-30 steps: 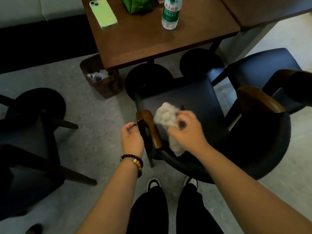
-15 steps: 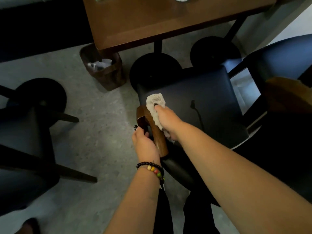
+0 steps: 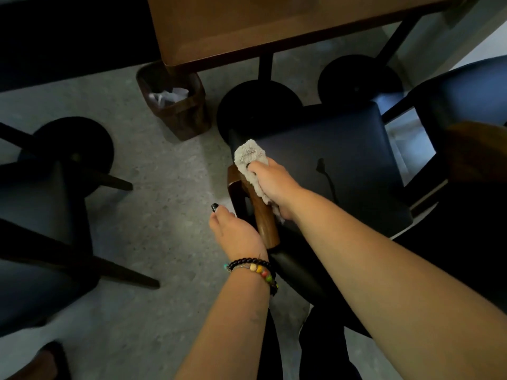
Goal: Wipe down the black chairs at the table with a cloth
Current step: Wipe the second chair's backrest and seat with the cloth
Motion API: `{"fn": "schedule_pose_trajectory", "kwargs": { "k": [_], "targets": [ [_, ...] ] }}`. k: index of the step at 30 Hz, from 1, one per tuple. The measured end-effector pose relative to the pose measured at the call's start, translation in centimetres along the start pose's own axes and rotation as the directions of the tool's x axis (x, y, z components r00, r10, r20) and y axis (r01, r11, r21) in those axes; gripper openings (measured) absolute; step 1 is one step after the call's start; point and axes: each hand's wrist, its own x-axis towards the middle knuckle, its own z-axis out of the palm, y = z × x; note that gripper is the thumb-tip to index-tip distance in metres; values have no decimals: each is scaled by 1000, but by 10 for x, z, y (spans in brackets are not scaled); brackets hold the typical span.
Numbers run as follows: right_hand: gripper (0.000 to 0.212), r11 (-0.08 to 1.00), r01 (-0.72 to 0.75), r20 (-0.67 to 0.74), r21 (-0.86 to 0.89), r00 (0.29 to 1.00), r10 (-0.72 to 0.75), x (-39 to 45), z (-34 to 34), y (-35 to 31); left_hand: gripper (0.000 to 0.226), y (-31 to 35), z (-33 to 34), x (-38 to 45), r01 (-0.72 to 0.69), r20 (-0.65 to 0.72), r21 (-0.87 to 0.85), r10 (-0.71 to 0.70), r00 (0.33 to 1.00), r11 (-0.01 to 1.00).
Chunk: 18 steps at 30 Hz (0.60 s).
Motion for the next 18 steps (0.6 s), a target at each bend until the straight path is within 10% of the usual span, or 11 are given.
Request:
{"fn": "schedule_pose_trajectory", "kwargs": {
  "k": [6,13,18],
  "targets": [
    [46,950,247,14,-191,968,-249,-30,4,26,39,-2,-4,1,-71,-24,63,72,997,996],
    [18,969,127,24,-212,992,-125,-2,6,-9,42,4,-6,-8,-13,-4,-130,12,1000,991],
    [37,983,145,55,-114,989,-140,-27,-8,20,38,7,-3,-11,-52,25,-28,53,998,998]
  ]
}}
